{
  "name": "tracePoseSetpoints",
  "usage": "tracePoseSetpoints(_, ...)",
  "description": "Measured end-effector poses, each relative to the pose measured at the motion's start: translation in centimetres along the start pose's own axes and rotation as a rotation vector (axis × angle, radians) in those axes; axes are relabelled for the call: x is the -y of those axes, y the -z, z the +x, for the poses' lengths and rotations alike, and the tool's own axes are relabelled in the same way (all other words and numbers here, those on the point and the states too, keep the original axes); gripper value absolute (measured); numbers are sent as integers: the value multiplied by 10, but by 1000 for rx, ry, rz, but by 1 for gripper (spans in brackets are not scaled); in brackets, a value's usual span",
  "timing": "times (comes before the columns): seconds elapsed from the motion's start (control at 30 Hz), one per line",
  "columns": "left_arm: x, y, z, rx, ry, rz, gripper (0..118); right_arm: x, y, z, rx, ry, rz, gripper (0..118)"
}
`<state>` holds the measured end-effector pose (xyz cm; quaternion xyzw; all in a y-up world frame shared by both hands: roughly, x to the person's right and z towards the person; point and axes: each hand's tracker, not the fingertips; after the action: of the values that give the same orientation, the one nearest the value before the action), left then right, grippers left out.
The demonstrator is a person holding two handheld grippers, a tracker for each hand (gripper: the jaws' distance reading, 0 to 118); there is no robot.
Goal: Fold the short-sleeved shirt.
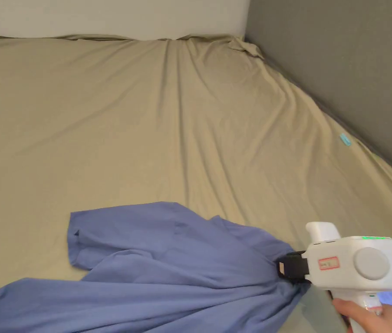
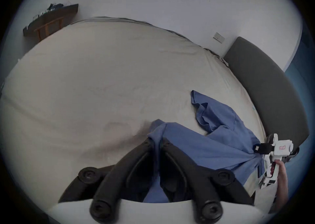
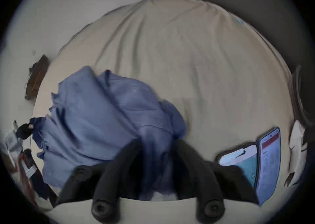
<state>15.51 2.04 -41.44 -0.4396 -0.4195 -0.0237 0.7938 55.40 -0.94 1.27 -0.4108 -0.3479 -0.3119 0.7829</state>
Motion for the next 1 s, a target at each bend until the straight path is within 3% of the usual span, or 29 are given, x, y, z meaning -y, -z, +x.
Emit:
tracePoseSetpoints(0.13, 4, -24, 8, -24, 34, 179, 5, 9, -37, -27, 67, -103, 166, 20)
tracePoseSetpoints(0.27, -16, -67, 14, 16, 72, 272, 4, 11, -89, -58, 8, -111, 347, 20)
tracePoseSetpoints(0.53, -61, -222, 43, 110, 188, 679, 4, 13, -237, -131, -141, -167, 745, 20)
tracePoseSetpoints(0.67, -86, -305, 68, 129, 264, 864, 4, 2, -315, -144, -166, -184, 924, 20)
tracePoseSetpoints(0.83, -107, -384, 95, 24, 362, 1033, 4, -23, -392, -147, -173, -206, 1094, 20)
tracePoseSetpoints(1.0, -152, -411, 102, 37, 361, 1048, 4, -66, -431, -154, -147, -250, 1140, 20)
